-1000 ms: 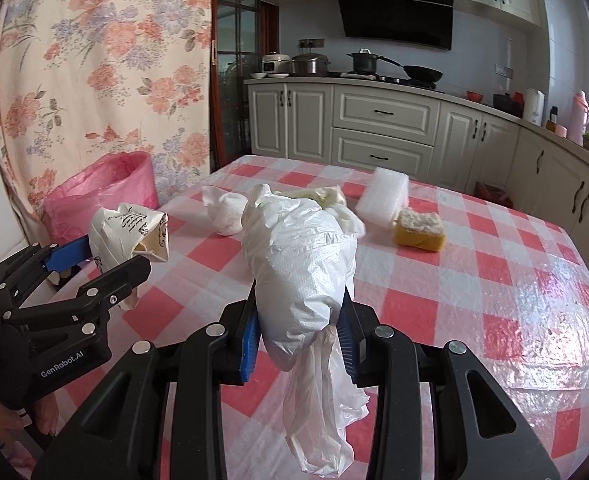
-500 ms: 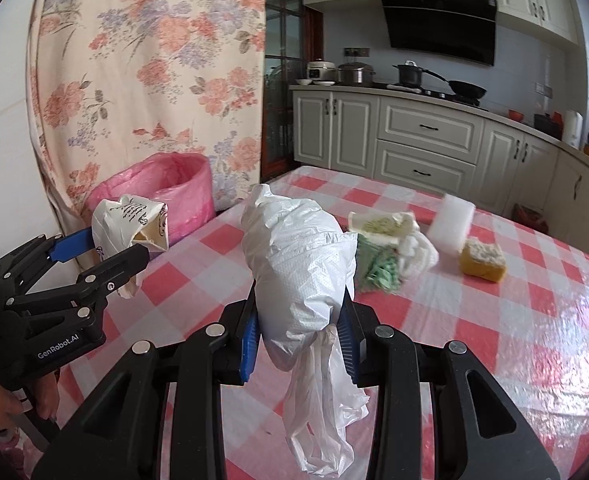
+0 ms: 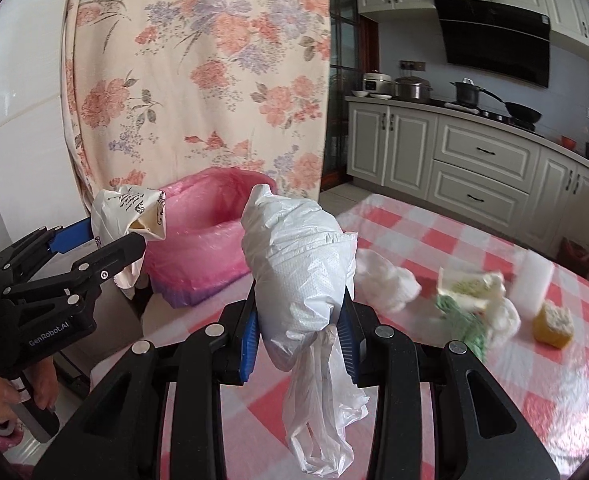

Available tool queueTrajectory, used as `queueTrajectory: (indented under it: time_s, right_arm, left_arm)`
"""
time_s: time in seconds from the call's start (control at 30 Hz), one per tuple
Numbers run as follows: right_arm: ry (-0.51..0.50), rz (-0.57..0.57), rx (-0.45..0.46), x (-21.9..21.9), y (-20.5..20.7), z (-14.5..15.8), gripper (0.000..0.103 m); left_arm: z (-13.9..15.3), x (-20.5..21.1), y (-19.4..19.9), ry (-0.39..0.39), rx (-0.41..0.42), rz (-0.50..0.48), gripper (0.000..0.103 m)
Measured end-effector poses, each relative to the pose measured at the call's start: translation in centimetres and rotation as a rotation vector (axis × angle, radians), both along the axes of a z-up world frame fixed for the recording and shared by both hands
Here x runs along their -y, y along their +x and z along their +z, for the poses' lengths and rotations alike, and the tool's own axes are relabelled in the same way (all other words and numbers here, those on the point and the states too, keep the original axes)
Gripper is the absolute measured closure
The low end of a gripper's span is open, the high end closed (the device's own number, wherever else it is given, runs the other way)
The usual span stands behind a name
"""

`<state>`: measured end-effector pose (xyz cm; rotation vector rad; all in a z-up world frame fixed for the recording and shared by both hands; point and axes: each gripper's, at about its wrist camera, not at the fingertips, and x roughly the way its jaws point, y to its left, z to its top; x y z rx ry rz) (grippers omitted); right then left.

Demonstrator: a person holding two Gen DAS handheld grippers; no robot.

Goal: Collect trash
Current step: 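Carry the plastic bag and paper packet over the pink bin, then open both grippers to drop the bag and packet into the bin, then move both open grippers back over the table items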

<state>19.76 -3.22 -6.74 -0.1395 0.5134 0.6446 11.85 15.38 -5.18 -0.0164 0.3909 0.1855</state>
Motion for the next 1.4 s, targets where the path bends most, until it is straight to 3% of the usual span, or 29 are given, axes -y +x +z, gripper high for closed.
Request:
queueTrajectory:
  time_s: [0.4, 0.77, 0.87, 1.07, 1.4]
  right_arm:
    - [0.040, 0.143, -0.018, -8.3, 5.8, 1.5, 0.067]
    - [0.074, 0.206, -0.070, -14.4, 11.3, 1.5, 0.065]
    - [0.071, 0.210, -0.068, -15.5, 12.1, 1.2, 0.047]
    - [0.100, 0.186, -0.082, -14.6, 12.6, 0.9, 0.042]
    - [0.101, 0.130, -0.055, -9.3, 8.6, 0.2, 0.042]
  left_arm:
    - [2.4, -8.5, 5.1, -0.041, 0.015, 0.106, 0.040]
    - [0.5, -14.2, 10.1, -0.064, -0.041, 0.155, 0.038]
    - [-0.3, -15.0, 10.6, -0.060, -0.061, 0.180, 0.031]
    - [-1.2, -16.0, 9.4, -0.066, -0.069, 0.221, 0.029]
    - [-1.3, -11.6, 5.2, -0.109, -0.019, 0.228, 0.006]
